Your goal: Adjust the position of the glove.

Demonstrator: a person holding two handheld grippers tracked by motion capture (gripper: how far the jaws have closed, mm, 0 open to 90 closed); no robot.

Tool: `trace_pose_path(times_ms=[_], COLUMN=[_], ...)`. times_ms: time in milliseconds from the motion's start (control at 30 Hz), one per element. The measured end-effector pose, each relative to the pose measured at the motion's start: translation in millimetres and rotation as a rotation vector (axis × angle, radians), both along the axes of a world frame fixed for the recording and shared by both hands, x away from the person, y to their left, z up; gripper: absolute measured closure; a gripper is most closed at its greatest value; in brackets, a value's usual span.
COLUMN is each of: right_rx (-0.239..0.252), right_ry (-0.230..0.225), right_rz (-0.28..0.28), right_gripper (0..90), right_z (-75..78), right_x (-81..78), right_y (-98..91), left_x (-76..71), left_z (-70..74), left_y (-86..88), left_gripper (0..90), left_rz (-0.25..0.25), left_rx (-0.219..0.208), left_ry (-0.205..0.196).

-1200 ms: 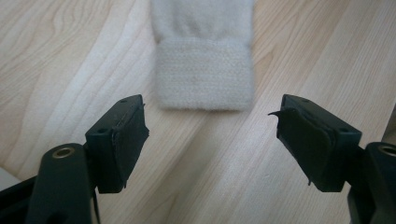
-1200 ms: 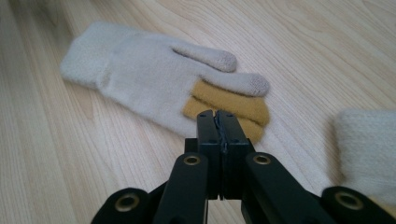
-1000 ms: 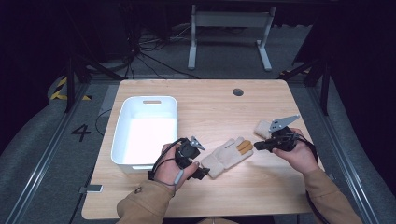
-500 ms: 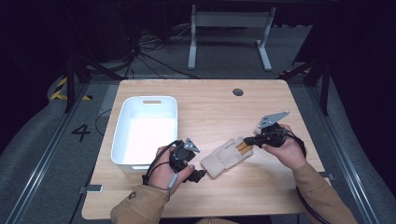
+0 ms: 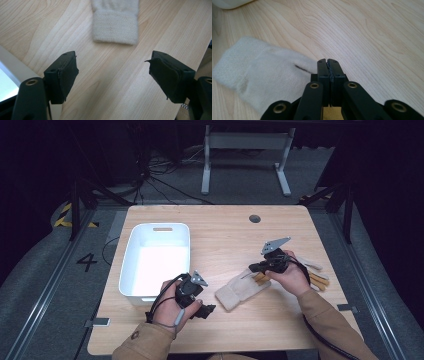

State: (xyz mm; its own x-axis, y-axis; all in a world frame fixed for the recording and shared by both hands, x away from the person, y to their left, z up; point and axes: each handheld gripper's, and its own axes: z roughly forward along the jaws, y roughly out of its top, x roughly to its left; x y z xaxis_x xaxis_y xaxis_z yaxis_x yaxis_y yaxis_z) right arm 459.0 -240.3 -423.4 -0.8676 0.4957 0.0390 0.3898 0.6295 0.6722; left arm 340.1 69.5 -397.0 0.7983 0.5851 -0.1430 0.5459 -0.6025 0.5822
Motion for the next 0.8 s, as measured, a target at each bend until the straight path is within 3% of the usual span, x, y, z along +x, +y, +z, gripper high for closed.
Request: trace_pose_path(times_ms=[567,800], right_rx=[-0.022,-0.045], right_ry=[-0.015,0.015], right_rz=[-0.047,-0.060], right_gripper=[89.4,89.8], right_z=[-17.5,-22.7], right_x=[11.0,12.9], right_y=[-1.1,-3.8], left_x=[0.5,0.4], left_z=[-6.1,-5.4], left_y=[-6.0,-6.4], left_gripper=[22.8,22.6], left_rz=[-0.016,-0.018], left_rx=[0.019,0.019], left_ry=[0.009,0.008])
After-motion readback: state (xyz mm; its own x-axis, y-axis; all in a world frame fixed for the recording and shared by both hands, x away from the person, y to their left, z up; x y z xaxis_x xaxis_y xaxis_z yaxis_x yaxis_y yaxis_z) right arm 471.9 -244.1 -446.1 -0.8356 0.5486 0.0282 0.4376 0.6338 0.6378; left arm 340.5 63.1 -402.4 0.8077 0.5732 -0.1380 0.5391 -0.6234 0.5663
